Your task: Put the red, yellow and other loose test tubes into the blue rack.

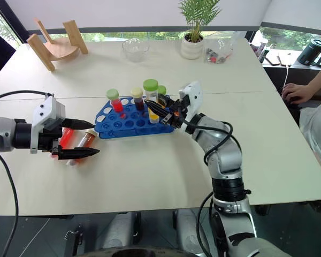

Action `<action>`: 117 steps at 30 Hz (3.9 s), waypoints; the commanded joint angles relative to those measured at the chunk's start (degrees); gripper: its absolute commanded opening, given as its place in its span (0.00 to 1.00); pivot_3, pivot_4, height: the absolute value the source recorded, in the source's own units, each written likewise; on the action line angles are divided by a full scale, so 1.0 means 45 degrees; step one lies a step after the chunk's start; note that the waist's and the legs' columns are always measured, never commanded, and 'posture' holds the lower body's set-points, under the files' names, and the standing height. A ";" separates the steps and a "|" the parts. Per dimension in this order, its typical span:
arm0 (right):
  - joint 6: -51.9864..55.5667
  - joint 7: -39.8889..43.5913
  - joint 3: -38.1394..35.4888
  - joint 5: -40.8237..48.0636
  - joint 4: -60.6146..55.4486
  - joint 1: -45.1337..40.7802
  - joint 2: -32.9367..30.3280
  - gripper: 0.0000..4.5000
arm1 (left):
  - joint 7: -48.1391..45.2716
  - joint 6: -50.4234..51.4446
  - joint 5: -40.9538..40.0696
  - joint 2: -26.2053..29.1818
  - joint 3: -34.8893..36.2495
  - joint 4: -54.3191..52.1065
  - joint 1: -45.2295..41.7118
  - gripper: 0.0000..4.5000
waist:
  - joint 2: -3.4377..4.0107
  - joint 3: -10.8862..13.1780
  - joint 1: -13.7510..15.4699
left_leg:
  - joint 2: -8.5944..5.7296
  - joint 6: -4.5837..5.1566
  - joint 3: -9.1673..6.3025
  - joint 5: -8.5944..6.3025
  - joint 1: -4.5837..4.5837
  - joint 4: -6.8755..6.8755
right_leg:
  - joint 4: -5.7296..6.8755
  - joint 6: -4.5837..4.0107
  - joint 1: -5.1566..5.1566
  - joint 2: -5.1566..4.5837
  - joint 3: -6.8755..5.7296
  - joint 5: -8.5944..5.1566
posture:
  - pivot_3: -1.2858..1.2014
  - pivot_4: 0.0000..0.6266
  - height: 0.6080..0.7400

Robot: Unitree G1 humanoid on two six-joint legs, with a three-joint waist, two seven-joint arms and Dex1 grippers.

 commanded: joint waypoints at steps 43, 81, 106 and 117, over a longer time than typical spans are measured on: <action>0.3750 0.4563 0.1083 0.4316 -0.3760 -0.0671 -0.6544 0.99 | 0.0464 0.6060 -0.0618 0.3293 -0.1825 0.0535 -0.2601 1.00 | -0.0006 0.0007 -0.0014 | 0.0002 0.0007 0.0001 -0.0003 -0.0016 -0.0011 | 0.0115 -0.0011 -0.0085 0.0014 0.0012 -0.0012 | 0.52 0.24 1.00; 0.4546 0.3686 0.1427 0.5191 -0.5755 0.1119 -0.7808 1.00 | -0.0351 0.1470 0.1008 -0.0048 -0.0342 0.6129 -0.4960 0.19 | -0.0048 0.0006 -0.0026 | 0.0008 0.0015 -0.0013 -0.0005 -0.0037 0.0003 | 0.0138 -0.0022 -0.0114 0.0017 0.0001 -0.0030 | 0.52 0.24 1.00; 0.5718 0.4503 0.1233 0.5326 -0.3676 -0.1121 -0.8775 1.00 | 0.4866 -0.6573 0.2627 -1.0461 -0.1184 0.3438 -0.1120 0.19 | -0.0048 -0.0005 0.0389 | -0.0014 0.0027 -0.0027 -0.0012 0.0019 0.0083 | 0.0082 0.0031 0.0039 -0.0001 -0.0006 -0.0002 | 0.52 0.24 1.00; 0.5975 0.3848 0.1158 0.5472 -0.3861 -0.1164 -0.8365 1.00 | 0.4850 -0.8427 0.3591 -1.0942 -0.1764 0.5524 -0.1511 0.19 | -0.0045 -0.0007 0.0380 | -0.0013 0.0027 -0.0029 -0.0012 0.0022 0.0079 | 0.0081 0.0032 0.0039 0.0002 -0.0007 -0.0002 | 0.52 0.24 1.00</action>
